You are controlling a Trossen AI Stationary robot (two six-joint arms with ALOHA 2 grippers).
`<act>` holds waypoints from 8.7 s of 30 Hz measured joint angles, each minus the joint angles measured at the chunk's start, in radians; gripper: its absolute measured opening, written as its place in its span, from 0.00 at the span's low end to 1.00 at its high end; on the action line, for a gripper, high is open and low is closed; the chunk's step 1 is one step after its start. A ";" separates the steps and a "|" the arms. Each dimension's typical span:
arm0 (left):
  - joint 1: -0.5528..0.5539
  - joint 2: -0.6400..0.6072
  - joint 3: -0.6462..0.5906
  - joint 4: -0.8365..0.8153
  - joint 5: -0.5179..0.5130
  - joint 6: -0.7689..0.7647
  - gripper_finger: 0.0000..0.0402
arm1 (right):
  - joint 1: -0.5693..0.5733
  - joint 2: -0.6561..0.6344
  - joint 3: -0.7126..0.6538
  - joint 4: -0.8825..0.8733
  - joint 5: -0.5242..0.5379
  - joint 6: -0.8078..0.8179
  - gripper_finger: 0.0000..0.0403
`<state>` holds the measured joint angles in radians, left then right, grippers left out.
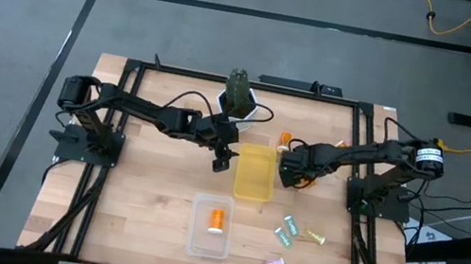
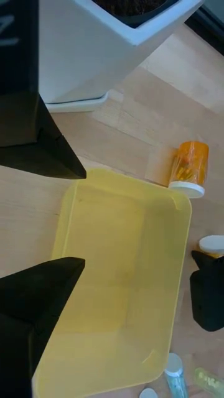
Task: Pick and place medicine bottles into bin by pill shape (circle, oval)
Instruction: Put the large orange pill bottle into the transparent bin
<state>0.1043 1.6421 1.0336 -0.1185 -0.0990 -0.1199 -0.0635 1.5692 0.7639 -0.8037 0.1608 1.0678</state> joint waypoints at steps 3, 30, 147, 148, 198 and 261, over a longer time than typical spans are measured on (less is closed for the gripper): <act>0.000 0.000 0.000 0.000 0.000 0.000 0.53 | 0.000 0.000 0.000 0.000 0.001 -0.006 0.50; 0.000 0.000 0.000 0.007 0.000 0.000 0.53 | 0.171 -0.105 0.275 0.710 -0.429 -1.000 0.41; 0.000 0.000 0.000 0.000 -0.005 -0.004 0.53 | -0.192 -0.508 0.245 -0.516 0.537 0.046 0.54; 0.000 0.000 0.000 0.000 -0.004 -0.004 0.53 | -0.220 -0.508 0.245 -0.516 0.517 0.024 0.54; 0.000 0.000 0.000 0.000 -0.005 -0.002 0.53 | -0.817 -0.066 -0.005 -0.314 0.021 -0.990 0.55; -0.001 0.000 0.000 0.000 -0.005 -0.001 0.53 | -0.671 -0.581 -0.012 0.197 -0.688 -0.943 0.42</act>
<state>0.1032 1.6421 1.0339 -0.1188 -0.1036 -0.1211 -0.7345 0.9883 0.7517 -0.6065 -0.5272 0.1246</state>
